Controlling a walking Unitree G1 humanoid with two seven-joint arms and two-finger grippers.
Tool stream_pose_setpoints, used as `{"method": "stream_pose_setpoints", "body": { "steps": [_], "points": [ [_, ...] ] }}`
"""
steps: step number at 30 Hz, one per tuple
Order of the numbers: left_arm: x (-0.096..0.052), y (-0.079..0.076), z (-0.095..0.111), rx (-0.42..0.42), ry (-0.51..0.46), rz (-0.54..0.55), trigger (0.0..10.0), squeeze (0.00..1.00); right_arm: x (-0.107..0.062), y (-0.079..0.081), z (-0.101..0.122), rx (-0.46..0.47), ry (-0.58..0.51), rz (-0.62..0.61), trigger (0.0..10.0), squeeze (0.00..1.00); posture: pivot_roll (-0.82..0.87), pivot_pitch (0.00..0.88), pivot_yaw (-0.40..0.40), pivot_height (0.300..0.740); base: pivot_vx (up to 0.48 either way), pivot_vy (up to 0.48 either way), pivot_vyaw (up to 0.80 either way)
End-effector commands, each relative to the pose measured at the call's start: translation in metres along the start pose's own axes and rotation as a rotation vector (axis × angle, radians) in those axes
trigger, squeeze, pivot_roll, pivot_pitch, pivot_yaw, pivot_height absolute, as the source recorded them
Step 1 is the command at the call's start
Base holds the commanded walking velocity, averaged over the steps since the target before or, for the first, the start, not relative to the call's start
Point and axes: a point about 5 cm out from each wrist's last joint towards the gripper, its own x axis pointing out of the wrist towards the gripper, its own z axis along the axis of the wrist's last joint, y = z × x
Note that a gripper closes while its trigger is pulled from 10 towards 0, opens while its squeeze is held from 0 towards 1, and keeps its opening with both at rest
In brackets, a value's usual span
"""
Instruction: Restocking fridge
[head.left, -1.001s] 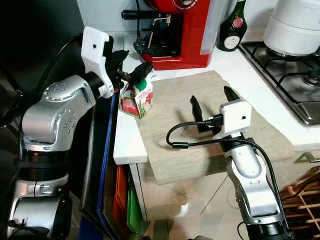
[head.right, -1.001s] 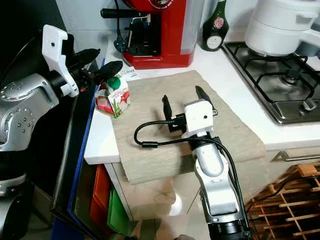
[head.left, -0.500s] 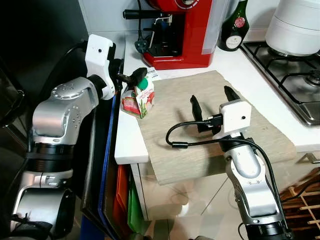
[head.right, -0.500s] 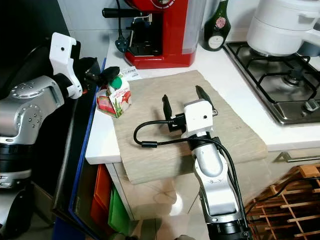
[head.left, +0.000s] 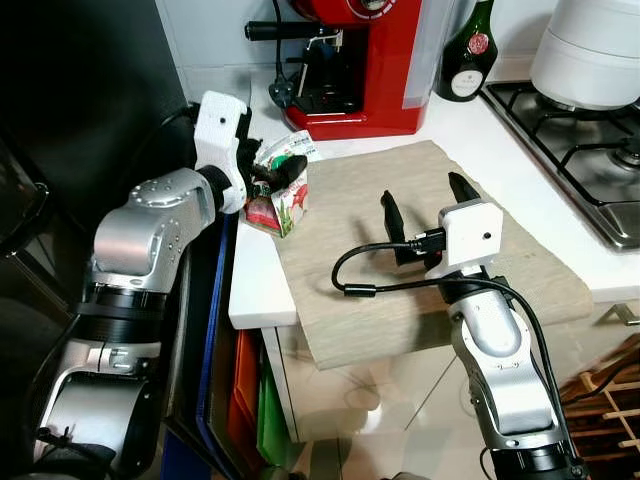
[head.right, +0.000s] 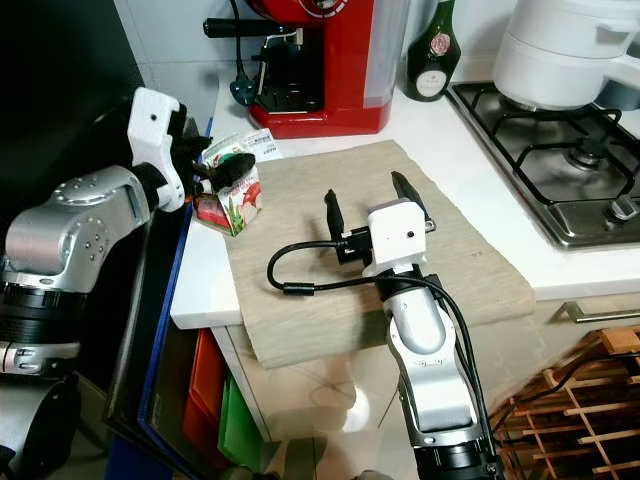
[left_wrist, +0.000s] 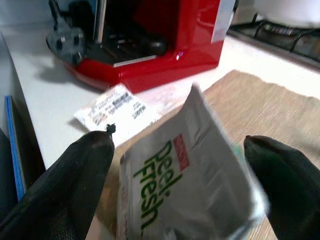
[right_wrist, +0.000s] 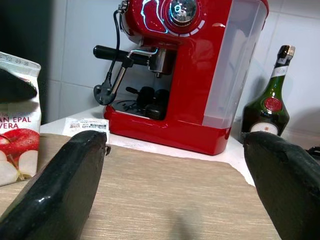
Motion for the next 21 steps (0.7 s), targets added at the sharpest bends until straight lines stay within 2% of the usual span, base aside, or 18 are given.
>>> {"method": "stream_pose_setpoints", "body": {
  "steps": [1, 2, 3, 5, 6, 12, 15, 21],
  "points": [
    [0.002, 0.0001, -0.0022, 0.008, 0.009, 0.005, 10.0, 0.0, -0.0007, -0.0016, 0.002, -0.002, -0.01, -0.01, 10.0, 0.0, -0.08, 0.0, 0.083, 0.74, 0.0, 0.0, 0.0],
    [0.0029, -0.0011, -0.004, 0.005, 0.01, -0.004, 10.0, 0.0, -0.0006, -0.002, 0.002, -0.003, -0.01, -0.01, 10.0, 0.0, -0.08, 0.0, 0.081, 0.74, 0.0, 0.0, 0.0],
    [0.0042, -0.0022, -0.006, 0.004, 0.012, -0.012, 4.7, 0.0, -0.0004, -0.0025, 0.0019, -0.004, -0.009, -0.01, 10.0, 0.0, -0.09, 0.0, 0.081, 0.74, 0.0, 0.0, 0.0],
    [0.005, -0.002, -0.0066, 0.005, 0.011, -0.008, 4.7, 0.0, -0.0002, -0.0028, 0.0019, -0.005, -0.009, -0.009, 10.0, 0.0, -0.09, 0.0, 0.08, 0.74, 0.0, 0.0, 0.0],
    [0.006, -0.0019, -0.0062, -0.003, 0.001, -0.006, 0.0, 0.0, 0.0, -0.0032, 0.0019, -0.006, -0.009, -0.009, 10.0, 0.0, -0.09, 0.0, 0.079, 0.74, 0.0, 0.0, 0.0],
    [0.01, 0.0065, -0.0065, -0.034, -0.057, 0.053, 0.0, 0.0, 0.0018, -0.0037, 0.0023, -0.009, -0.013, -0.009, 10.0, 0.0, -0.09, 0.0, 0.08, 0.74, 0.0, 0.0, 0.0],
    [0.01, 0.0069, -0.0037, -0.052, -0.097, 0.05, 0.0, 0.0, 0.003, -0.0037, 0.0023, -0.007, -0.015, -0.011, 10.0, 0.0, -0.08, 0.0, 0.084, 0.74, 0.0, 0.0, 0.0],
    [0.0089, 0.0026, -0.004, -0.013, -0.134, 0.014, 0.0, 0.0, 0.0081, -0.0016, 0.005, -0.002, -0.034, -0.018, 10.0, 0.0, -0.07, 0.0, 0.098, 0.74, 0.0, 0.0, 0.0]
  ]
}}
